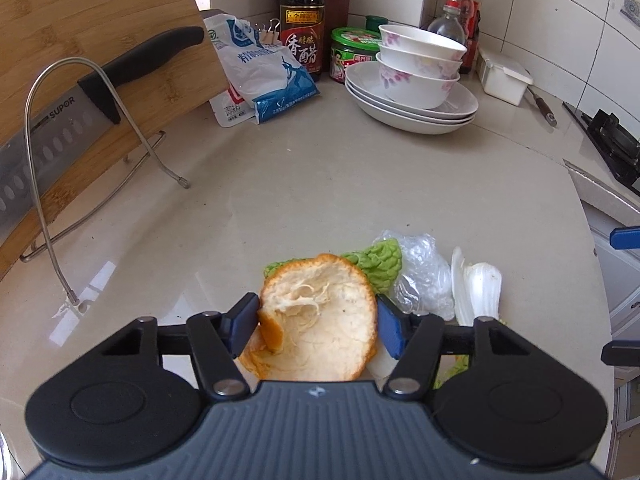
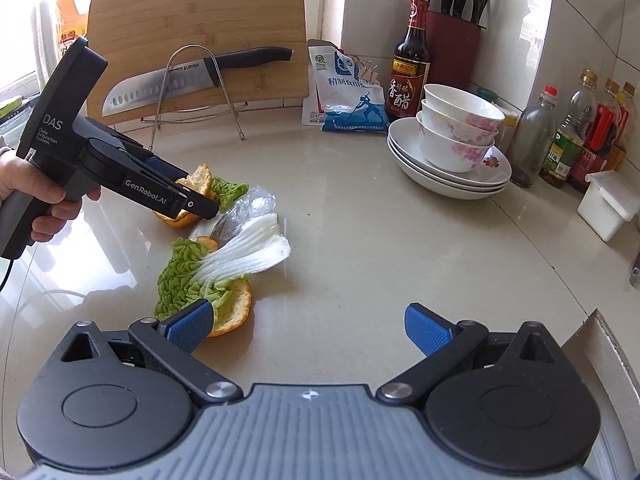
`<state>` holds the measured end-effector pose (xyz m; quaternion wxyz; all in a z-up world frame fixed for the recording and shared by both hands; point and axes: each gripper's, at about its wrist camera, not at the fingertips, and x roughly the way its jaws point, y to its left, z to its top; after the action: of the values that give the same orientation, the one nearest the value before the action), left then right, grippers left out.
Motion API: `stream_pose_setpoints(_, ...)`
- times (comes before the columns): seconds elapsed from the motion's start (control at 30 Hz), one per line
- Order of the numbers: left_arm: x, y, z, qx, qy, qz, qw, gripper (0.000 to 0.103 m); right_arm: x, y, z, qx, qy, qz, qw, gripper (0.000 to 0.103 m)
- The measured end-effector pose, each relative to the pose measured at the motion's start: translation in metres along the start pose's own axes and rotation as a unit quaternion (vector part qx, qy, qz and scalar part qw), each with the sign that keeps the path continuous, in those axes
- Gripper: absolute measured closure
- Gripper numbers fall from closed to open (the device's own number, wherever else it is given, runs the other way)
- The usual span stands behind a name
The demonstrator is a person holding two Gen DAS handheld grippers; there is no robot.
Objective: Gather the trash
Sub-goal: 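Grasp an orange peel with the left tool while the right tool approaches another peel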
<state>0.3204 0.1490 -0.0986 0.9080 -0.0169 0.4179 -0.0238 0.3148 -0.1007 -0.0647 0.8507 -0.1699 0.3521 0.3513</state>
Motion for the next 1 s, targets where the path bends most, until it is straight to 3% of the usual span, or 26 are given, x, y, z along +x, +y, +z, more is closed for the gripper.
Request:
stream_pose_setpoints(0.3, -0.020, 0.003, 0.001, 0.000, -0.005, -0.004, 1.0000, 0.052, 0.004, 0.005, 0.001, -0.005, 0.003, 0.015, 1.000, 0.000)
stream_pose_setpoints(0.7, -0.047, -0.001, -0.003, 0.007, -0.013, -0.009, 0.9999, 0.052, 0.036, 0.027, 0.012, -0.009, 0.025, 0.095, 0.995, 0.000)
stream_pose_setpoints(0.9, -0.049, 0.000, -0.004, 0.002, -0.015, -0.005, 0.9999, 0.052, 0.047, 0.045, 0.017, -0.029, 0.034, 0.124, 0.991, 0.017)
stream_pose_setpoints(1.0, -0.049, 0.001, -0.005, 0.000, -0.014, -0.005, 0.9999, 0.052, 0.053, 0.054, 0.015, -0.047, 0.038, 0.113, 0.992, 0.020)
